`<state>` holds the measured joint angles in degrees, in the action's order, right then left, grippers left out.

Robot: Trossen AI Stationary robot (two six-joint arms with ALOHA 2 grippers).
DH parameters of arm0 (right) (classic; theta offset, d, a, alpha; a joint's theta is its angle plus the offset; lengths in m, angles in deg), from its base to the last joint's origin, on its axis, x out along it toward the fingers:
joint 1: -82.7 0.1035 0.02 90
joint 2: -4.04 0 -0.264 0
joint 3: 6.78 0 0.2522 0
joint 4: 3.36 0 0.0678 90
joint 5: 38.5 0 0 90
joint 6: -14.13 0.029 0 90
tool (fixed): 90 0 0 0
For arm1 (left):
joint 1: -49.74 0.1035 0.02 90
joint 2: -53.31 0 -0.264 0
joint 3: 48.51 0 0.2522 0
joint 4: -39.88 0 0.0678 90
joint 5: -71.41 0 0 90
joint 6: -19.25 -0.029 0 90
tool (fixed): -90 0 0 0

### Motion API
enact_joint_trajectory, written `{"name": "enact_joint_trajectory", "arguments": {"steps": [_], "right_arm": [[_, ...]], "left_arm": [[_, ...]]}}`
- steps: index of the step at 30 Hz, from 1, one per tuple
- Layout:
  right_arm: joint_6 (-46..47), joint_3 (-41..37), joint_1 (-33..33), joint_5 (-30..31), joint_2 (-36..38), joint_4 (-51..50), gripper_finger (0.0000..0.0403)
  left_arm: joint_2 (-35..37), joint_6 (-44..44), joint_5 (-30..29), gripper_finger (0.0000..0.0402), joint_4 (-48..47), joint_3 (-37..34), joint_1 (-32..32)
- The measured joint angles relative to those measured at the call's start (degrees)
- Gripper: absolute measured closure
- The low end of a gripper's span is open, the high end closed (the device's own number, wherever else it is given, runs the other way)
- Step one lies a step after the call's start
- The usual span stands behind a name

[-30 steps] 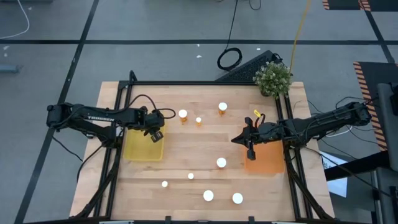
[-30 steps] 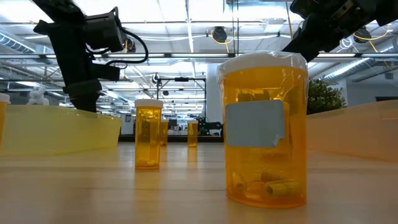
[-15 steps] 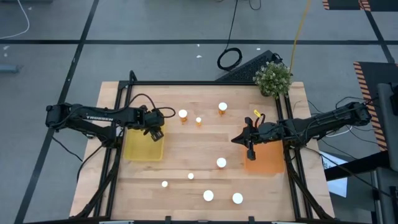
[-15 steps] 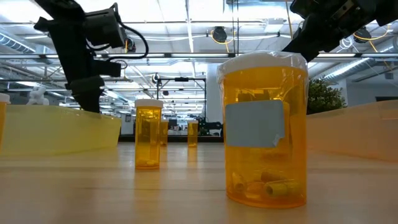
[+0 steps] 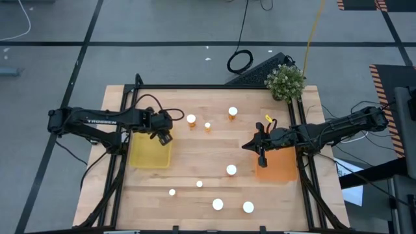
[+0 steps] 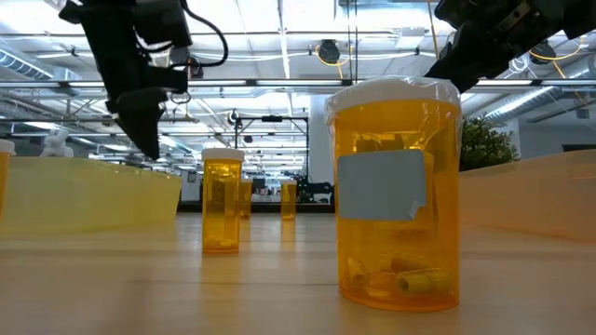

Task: Pick and place medicine bottles into bin by pill shape (circle, oval)
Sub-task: Put the small orange pill bottle into the yellow bin

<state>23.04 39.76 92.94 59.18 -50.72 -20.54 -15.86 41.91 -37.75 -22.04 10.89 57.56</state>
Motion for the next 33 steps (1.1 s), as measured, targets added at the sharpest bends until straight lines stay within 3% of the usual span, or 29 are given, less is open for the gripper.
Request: {"name": "enact_joint_trajectory", "arguments": {"steps": [10, 17, 26, 33], "right_arm": [[-0.21, 0.0, -0.02, 0.0, 0.0, -0.02, 0.0403], [-0.22, 0.0, 0.0, 0.0, 0.0, -0.27, 0.0403], [-0.22, 0.0, -0.06, 0.09, 0.0, -0.85, 0.0403], [-0.33, -0.04, -0.37, 0.31, -0.02, -1.29, 0.0403]], "left_arm": [[0.0, -1.41, -3.29, 0.0176, 2.48, 7.22, -2.9], [-1.04, -7.84, -2.16, 0.0176, 12.14, 8.34, -3.84], [-6.82, -15.84, 2.54, 0.0177, 21.28, 8.47, -3.06], [-15.74, -20.86, 5.63, 0.0177, 21.65, 15.58, -1.3]]}}
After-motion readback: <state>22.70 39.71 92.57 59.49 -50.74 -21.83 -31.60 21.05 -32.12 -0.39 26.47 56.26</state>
